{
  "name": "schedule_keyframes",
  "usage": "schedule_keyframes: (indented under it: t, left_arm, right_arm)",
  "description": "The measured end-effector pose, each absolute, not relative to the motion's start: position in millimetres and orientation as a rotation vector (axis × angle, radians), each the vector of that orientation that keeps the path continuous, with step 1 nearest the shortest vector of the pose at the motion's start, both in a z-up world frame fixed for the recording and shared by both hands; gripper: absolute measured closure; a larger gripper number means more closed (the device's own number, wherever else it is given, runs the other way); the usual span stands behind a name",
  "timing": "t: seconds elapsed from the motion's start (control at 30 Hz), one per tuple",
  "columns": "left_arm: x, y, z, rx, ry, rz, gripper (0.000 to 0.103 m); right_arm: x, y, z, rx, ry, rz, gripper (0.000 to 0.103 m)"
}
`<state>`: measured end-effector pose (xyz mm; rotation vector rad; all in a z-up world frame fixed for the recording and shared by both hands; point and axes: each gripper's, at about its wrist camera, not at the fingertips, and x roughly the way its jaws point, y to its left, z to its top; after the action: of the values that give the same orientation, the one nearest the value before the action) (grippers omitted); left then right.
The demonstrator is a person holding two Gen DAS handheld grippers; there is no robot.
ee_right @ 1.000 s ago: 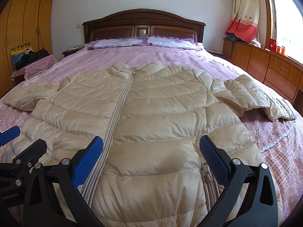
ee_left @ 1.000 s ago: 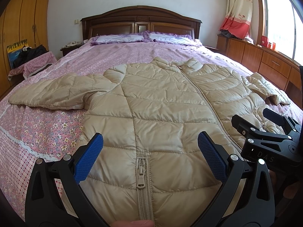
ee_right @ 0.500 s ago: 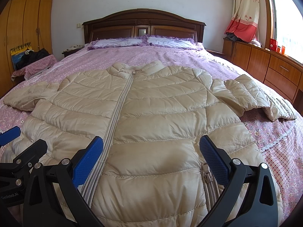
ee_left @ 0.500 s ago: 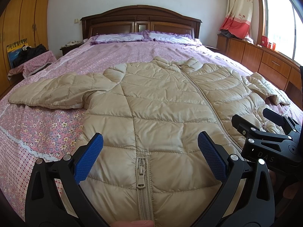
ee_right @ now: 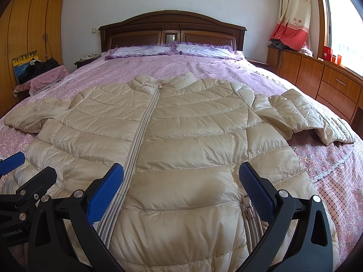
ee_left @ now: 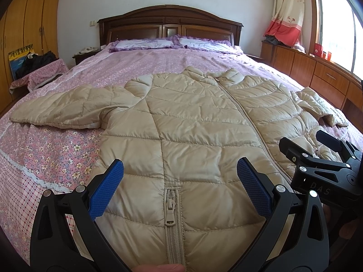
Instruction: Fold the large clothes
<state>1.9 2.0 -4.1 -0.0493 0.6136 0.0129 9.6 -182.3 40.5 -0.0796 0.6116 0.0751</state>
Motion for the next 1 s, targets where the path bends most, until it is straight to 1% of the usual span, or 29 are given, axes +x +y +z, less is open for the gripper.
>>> schedule_keyframes:
  t: [0.57,0.67,0.73,0.8,0.83,0.87,0.93,1.0]
  left_arm:
    - [3.5,3.5,-5.9,-0.070,0.623,0.035,0.003]
    - [7.8,8.1,-8.2,-0.103,0.648,0.034,0.003]
    - [12.8,12.9,-13.7,-0.140,0.717,0.037,0.003]
    - [13.1,17.8,-14.2,-0.152,0.744,0.062,0.006]
    - [13.2,24.0,-10.4,-0.177,0.736,0.074,0.012]
    - [15.2,32.5,-7.0,-0.215,0.727,0.060,0.016]
    - [30.8,63.0,7.1,-0.307,0.723,0.035,0.018]
    - [45.1,102.1,27.6,-0.325,0.645,0.071,0.018]
  right_arm:
    - [9.4,-183.4,41.6,-0.080,0.613,0.076,0.005]
    - [10.8,-179.0,39.0,-0.080,0.610,0.081,0.005]
    - [10.5,-178.7,38.2,-0.079,0.607,0.086,0.005]
    - [10.2,-179.0,37.7,-0.075,0.605,0.090,0.005]
    - [10.2,-179.3,37.4,-0.072,0.605,0.091,0.005]
    - [10.5,-179.5,36.9,-0.069,0.608,0.091,0.005]
    - [11.4,-178.7,35.5,-0.068,0.617,0.089,0.005]
    - [11.3,-176.9,35.0,-0.076,0.622,0.089,0.005]
